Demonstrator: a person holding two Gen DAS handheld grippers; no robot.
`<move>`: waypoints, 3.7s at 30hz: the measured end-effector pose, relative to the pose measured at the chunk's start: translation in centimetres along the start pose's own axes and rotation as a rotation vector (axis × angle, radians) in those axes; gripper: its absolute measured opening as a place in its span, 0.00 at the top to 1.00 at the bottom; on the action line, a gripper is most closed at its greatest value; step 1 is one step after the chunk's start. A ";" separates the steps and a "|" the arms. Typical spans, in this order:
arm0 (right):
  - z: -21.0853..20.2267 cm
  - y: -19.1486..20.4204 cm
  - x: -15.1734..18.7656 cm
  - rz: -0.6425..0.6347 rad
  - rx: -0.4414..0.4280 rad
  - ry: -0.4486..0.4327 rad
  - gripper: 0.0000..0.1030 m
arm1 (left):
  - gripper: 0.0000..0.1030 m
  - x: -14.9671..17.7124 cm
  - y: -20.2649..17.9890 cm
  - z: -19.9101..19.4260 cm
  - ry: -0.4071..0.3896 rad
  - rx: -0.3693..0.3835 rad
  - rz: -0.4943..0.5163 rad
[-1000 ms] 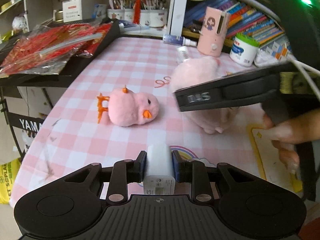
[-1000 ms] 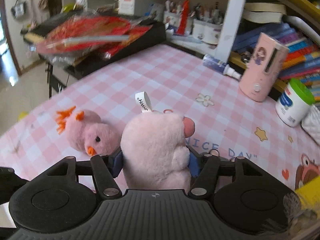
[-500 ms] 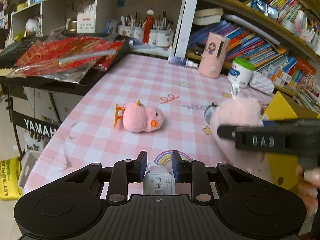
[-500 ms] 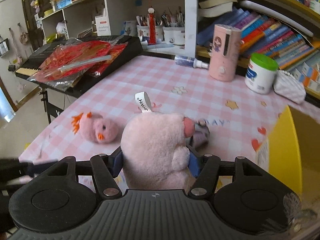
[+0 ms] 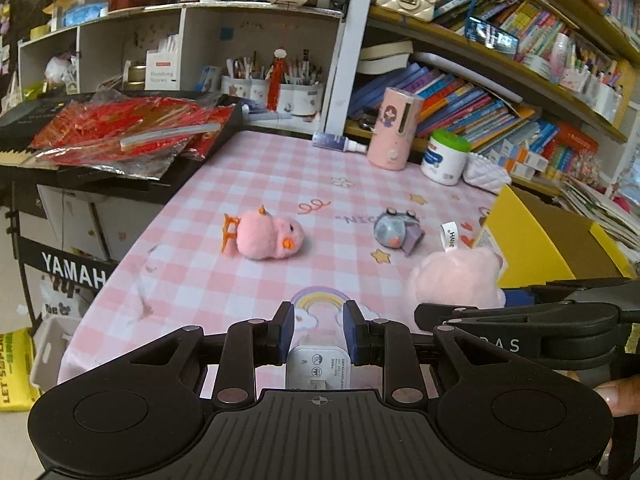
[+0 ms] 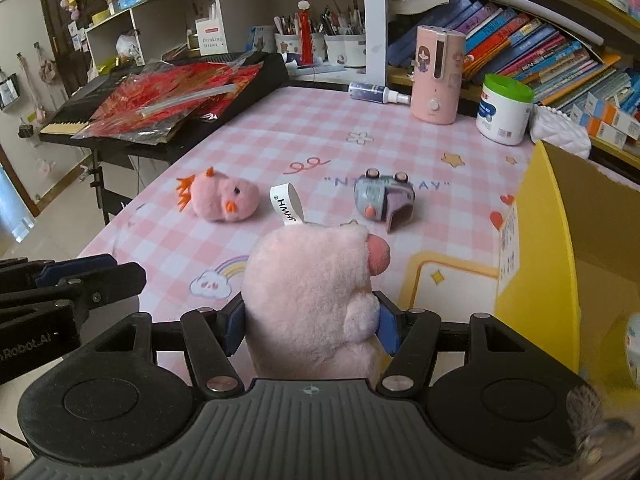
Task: Organize objects
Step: 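Lift and carry the white charger and pink pig with both tools over the yellow box, then lower the charger and pig into the yellow box and open both tools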
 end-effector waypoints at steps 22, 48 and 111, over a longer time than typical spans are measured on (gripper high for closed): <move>-7.6 1.3 8.0 0.101 0.038 -0.001 0.42 | 0.76 5.6 -2.5 -7.4 0.014 0.067 0.080; -14.7 -6.3 17.1 0.387 0.281 0.030 0.42 | 0.76 8.5 -12.1 -6.2 0.108 0.354 0.306; -7.6 -28.2 0.6 0.267 0.214 -0.172 0.42 | 0.76 -3.7 -27.8 10.0 -0.067 0.319 0.403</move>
Point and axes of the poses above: each gripper's, at about its wrist camera, not at the fingertips, and z roughly the way its jaws point, y to its left, x to its underside, the point moved 1 cm from there along z, roughly the way its jaws point, and after that the axes turned 7 degrees about x, right-handed, at the moved point
